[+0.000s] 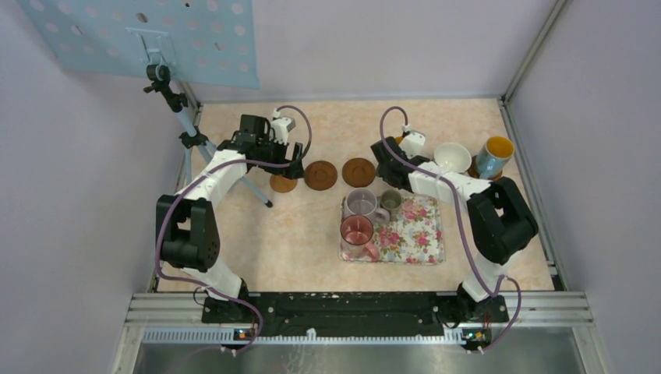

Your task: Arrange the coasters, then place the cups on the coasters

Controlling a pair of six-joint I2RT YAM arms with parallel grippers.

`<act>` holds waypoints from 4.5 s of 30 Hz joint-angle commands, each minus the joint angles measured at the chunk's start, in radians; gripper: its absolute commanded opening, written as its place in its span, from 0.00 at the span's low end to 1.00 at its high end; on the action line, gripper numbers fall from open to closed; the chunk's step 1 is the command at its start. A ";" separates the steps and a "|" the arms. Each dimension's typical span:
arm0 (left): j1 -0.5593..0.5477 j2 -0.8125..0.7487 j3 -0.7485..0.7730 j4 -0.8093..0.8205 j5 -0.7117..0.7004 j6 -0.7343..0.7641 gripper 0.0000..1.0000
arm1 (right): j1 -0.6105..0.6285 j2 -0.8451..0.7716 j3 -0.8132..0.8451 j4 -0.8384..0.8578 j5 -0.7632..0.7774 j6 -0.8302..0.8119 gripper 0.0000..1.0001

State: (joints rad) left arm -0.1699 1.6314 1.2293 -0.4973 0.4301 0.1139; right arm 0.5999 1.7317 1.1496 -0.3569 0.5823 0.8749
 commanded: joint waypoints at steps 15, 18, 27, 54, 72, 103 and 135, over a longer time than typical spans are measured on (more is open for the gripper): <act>0.003 -0.058 -0.020 0.041 0.013 -0.017 0.99 | 0.017 -0.086 -0.013 0.023 -0.147 0.032 0.59; 0.003 -0.055 -0.014 0.039 0.013 -0.014 0.99 | 0.017 -0.074 -0.003 0.030 -0.150 0.030 0.59; 0.003 -0.045 -0.005 0.032 0.020 -0.009 0.99 | 0.016 -0.145 -0.038 0.057 -0.142 -0.094 0.59; 0.003 -0.072 -0.051 0.031 0.015 -0.011 0.99 | 0.029 -0.717 -0.245 -0.092 -1.076 -1.020 0.57; 0.002 -0.072 -0.101 0.040 0.052 -0.036 0.99 | 0.268 -0.609 -0.267 -0.246 -0.915 -1.006 0.70; 0.003 -0.078 -0.125 0.073 0.064 -0.058 0.99 | 0.314 -0.493 -0.301 -0.163 -0.678 -0.938 0.48; 0.003 -0.062 -0.092 0.053 0.069 -0.094 0.99 | 0.314 -0.795 -0.378 0.018 -0.883 -1.179 0.00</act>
State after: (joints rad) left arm -0.1699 1.5799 1.1011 -0.4637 0.4896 0.0235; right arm 0.9096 1.0008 0.7261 -0.5255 -0.2382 -0.2623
